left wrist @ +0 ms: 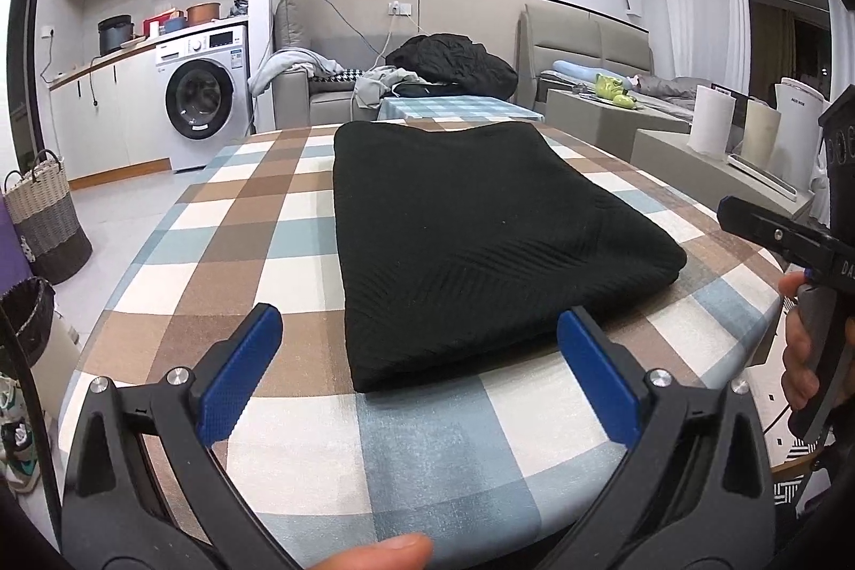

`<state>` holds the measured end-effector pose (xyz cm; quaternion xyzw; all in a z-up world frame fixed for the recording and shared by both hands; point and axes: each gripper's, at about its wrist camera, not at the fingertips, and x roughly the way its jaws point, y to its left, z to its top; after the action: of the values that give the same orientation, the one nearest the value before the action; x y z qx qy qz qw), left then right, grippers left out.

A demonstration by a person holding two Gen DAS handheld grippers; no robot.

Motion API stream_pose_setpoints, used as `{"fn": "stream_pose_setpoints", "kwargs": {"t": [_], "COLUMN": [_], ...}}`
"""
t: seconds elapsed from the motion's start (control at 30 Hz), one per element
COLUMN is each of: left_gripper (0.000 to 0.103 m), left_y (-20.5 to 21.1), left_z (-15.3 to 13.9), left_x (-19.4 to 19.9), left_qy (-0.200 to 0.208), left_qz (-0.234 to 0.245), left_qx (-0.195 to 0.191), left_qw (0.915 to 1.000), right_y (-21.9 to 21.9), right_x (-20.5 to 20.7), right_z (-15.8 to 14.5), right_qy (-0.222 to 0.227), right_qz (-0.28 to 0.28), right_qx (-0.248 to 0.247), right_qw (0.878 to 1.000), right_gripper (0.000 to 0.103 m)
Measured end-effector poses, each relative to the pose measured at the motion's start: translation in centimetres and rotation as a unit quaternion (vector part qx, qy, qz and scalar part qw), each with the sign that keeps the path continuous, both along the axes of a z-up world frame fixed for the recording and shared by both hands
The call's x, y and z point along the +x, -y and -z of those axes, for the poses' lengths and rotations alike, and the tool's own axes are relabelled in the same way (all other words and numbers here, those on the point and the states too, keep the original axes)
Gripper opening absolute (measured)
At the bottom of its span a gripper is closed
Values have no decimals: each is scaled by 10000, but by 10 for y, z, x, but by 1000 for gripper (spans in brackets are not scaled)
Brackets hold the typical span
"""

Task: Fold small clothes

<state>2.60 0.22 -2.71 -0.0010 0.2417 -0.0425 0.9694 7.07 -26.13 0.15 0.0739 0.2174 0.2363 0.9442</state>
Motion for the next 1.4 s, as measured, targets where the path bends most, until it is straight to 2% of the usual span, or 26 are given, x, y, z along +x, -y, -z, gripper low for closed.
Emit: {"fn": "stream_pose_setpoints", "kwargs": {"t": [1.4], "left_gripper": [103], "left_y": [-16], "left_z": [3], "left_x": [8], "left_qy": [-111], "left_qz": [-253], "left_qx": [-87], "left_qw": [9996], "right_y": [-2], "right_x": [-1], "right_z": [3], "right_qy": [64], "right_qz": [17], "right_qx": [-74], "right_qw": [10000], "right_gripper": [103]}}
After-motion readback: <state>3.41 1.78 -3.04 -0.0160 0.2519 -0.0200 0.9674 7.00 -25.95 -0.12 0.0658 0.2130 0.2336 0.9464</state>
